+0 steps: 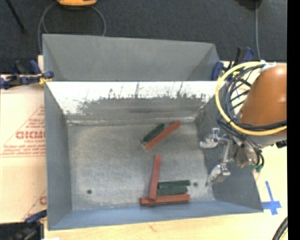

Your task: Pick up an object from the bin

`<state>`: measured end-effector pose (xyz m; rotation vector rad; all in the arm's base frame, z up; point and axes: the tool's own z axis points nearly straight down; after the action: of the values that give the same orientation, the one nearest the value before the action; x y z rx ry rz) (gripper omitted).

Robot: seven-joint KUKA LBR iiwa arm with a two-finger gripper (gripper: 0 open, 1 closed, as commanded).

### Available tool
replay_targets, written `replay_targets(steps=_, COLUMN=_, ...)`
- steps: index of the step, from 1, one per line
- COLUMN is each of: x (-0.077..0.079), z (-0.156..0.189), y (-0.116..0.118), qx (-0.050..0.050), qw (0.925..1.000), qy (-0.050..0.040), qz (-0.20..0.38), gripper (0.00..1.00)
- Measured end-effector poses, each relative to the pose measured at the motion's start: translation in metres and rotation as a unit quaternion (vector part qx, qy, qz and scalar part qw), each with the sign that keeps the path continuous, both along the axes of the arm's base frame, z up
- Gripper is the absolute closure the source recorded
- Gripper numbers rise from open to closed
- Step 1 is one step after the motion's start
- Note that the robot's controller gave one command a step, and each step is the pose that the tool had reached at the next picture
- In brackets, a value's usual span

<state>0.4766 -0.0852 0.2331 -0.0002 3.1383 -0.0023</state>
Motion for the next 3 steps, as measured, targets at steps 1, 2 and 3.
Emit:
replay_targets(steps=1, x=0.002, z=-0.04, y=0.03, qx=-0.001, qw=0.9896, qy=-0.0023, qz=0.144, gripper=0.0)
replay_targets(steps=2, x=-0.002, z=-0.066, y=0.059, qx=0.001, qw=0.9832, qy=0.0004, qz=0.182, gripper=0.0)
replay_targets(steps=3, x=0.001, z=-0.086, y=0.051, qx=0.0, qw=0.9782, qy=0.0008, qz=0.208, gripper=0.0)
